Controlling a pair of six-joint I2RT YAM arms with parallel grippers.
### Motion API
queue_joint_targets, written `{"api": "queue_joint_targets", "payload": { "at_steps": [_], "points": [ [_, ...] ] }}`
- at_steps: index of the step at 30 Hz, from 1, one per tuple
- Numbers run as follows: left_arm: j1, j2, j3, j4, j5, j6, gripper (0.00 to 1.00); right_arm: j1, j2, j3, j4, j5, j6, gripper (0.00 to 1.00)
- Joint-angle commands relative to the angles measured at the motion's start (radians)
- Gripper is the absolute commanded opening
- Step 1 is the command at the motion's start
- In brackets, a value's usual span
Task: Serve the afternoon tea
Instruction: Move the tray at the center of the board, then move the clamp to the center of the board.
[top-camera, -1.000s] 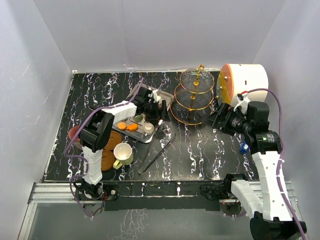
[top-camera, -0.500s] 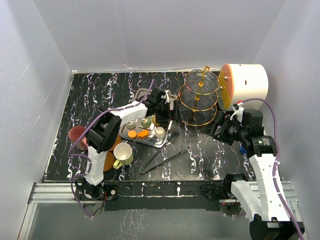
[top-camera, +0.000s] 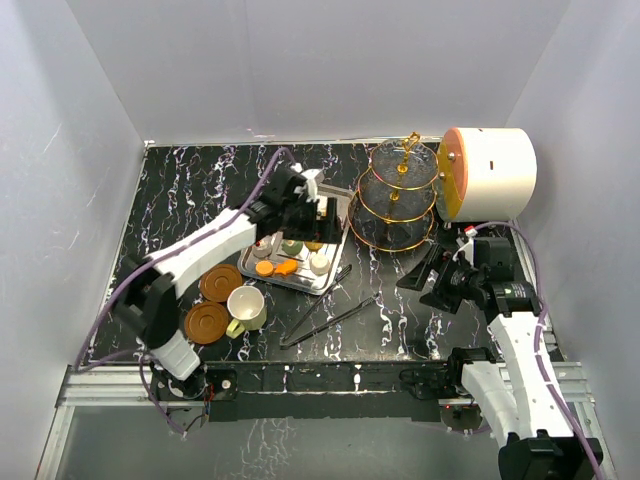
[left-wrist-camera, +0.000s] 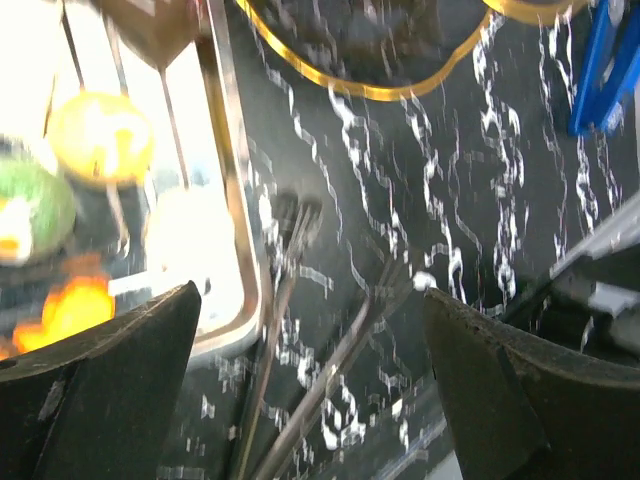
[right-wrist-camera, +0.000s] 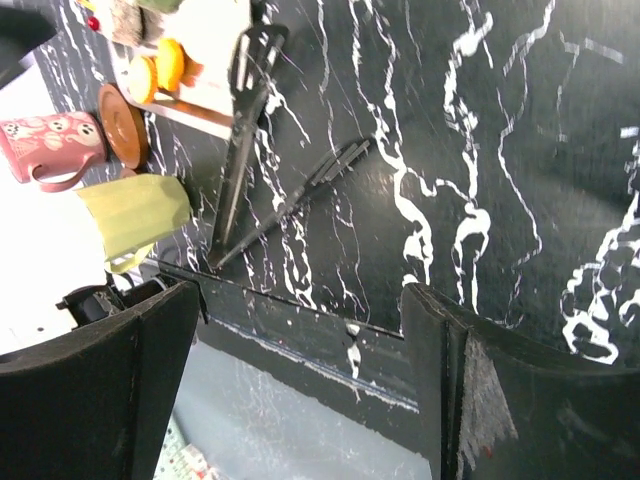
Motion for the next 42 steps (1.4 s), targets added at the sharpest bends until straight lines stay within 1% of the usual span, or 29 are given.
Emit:
{"api": "queue_joint_targets", "payload": {
  "at_steps": [1,2,5,6,10,12,15,16,18,21,24,28,31,35,40,42],
  "points": [
    [-0.006,-0.276,-0.218,-0.051,0.011,0.029,0.91,-0.001,-0.058,-0.061,0.016,-0.028,0.071,0.80],
    [-0.009,-0.340,-0.261,-0.049,0.032,0.019,0.91,0.000,-0.061,-0.074,0.022,-0.031,0.075,0.80],
    [-0.033,-0.450,-0.358,-0.055,0.068,-0.011,0.91,0.012,-0.039,-0.106,0.041,-0.059,0.084,0.80],
    [-0.041,-0.472,-0.378,-0.067,0.067,-0.012,0.92,0.013,-0.027,-0.107,0.049,-0.061,0.087,0.80],
    [-0.076,-0.488,-0.423,-0.130,0.062,-0.011,0.92,0.107,0.031,-0.118,0.114,-0.055,0.120,0.80],
    [-0.109,-0.478,-0.430,-0.149,0.028,-0.011,0.92,0.216,0.077,-0.133,0.189,-0.027,0.183,0.80],
    [-0.153,-0.445,-0.425,-0.189,-0.023,0.010,0.93,0.452,0.166,-0.125,0.315,0.122,0.312,0.84],
    [-0.161,-0.430,-0.419,-0.208,-0.034,0.019,0.93,0.498,0.187,-0.129,0.355,0.158,0.364,0.84],
    [-0.183,-0.406,-0.418,-0.233,-0.052,0.028,0.93,0.537,0.210,-0.166,0.445,0.194,0.465,0.84],
    [-0.209,-0.404,-0.447,-0.199,-0.045,0.016,0.94,0.545,0.232,-0.220,0.566,0.220,0.562,0.83],
    [-0.222,-0.391,-0.483,-0.164,-0.025,0.002,0.96,0.552,0.276,-0.211,0.588,0.227,0.571,0.85],
    [-0.242,-0.348,-0.530,-0.144,-0.012,-0.006,0.96,0.561,0.353,-0.207,0.647,0.178,0.568,0.85],
    [-0.245,-0.338,-0.578,-0.094,0.014,-0.018,0.96,0.565,0.394,-0.202,0.662,0.181,0.567,0.86],
    [-0.251,-0.323,-0.599,-0.027,0.048,-0.042,0.95,0.565,0.436,-0.200,0.683,0.199,0.588,0.86],
    [-0.257,-0.260,-0.597,0.023,0.109,-0.050,0.93,0.565,0.503,-0.181,0.693,0.202,0.589,0.86],
    [-0.265,-0.249,-0.590,0.060,0.138,-0.064,0.92,0.564,0.523,-0.165,0.669,0.237,0.582,0.86]
  ]
}}
